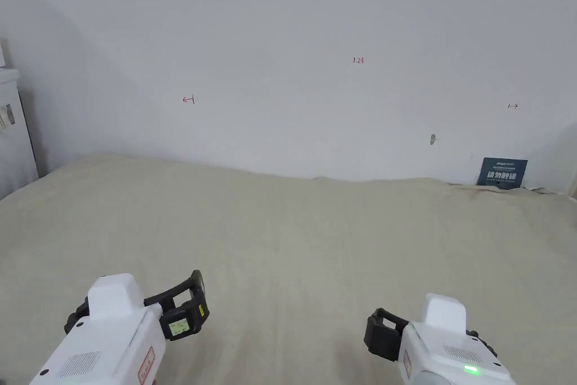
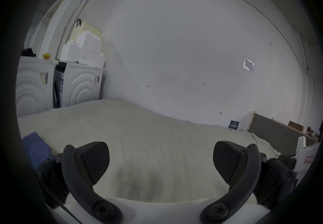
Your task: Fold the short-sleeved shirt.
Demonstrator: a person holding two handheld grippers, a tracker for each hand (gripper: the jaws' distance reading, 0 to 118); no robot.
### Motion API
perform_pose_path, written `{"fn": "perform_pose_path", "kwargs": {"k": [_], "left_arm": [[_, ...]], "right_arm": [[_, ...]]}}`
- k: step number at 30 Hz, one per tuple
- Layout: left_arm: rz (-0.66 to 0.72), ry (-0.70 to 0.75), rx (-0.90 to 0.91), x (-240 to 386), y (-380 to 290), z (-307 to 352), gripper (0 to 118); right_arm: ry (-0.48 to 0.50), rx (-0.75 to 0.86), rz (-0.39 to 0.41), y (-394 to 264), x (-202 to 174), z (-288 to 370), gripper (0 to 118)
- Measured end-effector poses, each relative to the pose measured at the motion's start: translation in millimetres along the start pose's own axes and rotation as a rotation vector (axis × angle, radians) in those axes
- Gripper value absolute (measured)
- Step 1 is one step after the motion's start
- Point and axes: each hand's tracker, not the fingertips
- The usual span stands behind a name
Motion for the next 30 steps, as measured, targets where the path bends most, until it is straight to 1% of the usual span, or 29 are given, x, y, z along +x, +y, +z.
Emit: {"fn": "perform_pose_path", "kwargs": {"k": [3,8,13,17,21,30], "left_arm": [[-0.049,0.018,-0.008,2.1,-0.5,1.4,118],[-0.088,0.028,-0.022,7.2,-5.3,4.7,118],[-0.104,0.008,-0.052,11.1,-9.9,5.9,118],[-0.104,0.007,-0.063,12.0,-12.3,5.2,118],[-0.134,0.007,-0.064,14.1,-12.9,4.8,118],[-0.158,-0.01,-0.078,14.8,-13.2,3.0,118]], "right_arm": [[0.002,-0.018,-0.015,-1.6,3.1,-0.9,111],[0.016,-0.047,-0.022,-6.4,4.7,-2.1,111],[0.025,-0.051,-0.006,-8.3,4.0,-0.8,111],[0.009,-0.042,-0.008,-8.5,4.7,-1.0,111],[0.022,-0.051,-0.003,-8.4,5.4,-1.8,111],[0.017,-0.054,0.005,-7.6,3.3,-3.6,111]]}}
